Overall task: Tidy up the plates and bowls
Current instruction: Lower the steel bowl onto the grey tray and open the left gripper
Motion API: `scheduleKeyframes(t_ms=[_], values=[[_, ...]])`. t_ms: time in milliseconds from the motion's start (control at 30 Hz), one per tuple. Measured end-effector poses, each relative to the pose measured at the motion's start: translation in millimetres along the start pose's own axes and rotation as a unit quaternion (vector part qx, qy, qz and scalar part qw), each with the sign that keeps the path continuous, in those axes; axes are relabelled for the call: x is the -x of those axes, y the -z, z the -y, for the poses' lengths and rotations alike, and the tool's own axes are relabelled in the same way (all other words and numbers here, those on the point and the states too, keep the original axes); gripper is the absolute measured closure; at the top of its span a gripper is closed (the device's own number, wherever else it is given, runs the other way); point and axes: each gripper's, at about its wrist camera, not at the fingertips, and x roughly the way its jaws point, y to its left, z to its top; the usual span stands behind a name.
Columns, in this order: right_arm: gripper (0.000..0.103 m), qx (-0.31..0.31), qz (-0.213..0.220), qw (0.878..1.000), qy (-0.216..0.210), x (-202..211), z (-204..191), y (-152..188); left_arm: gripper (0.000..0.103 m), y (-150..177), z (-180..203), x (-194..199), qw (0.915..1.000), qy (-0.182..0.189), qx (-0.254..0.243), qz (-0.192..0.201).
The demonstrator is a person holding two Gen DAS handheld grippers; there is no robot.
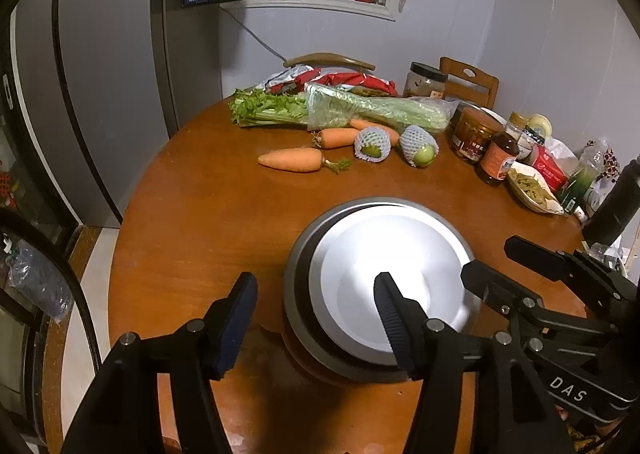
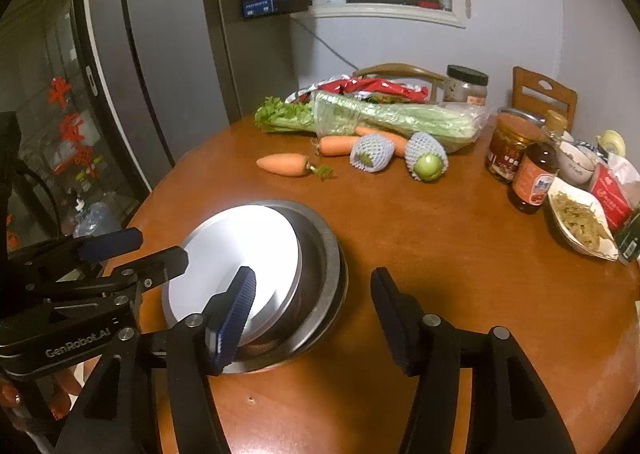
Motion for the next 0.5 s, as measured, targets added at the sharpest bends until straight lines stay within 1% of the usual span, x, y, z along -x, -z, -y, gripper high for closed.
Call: scheduleKeyframes(t_ms=[200,300,500], values=[[0.040,0.001,0.009,1.000,0.003,10,-2,3,0.042,5,1,3,1.0000,0.002,0.002,-0.002],[0.040,0.000,0.005,1.000,0.007,10,-1,5,0.042,6,4,2,1.0000,0.002,0.001,-0.005],[0.040,-0.001,0.011,1.000,0.003,20,-3,8,0.042,13,4,10,1.0000,0.000,0.003,0.002]])
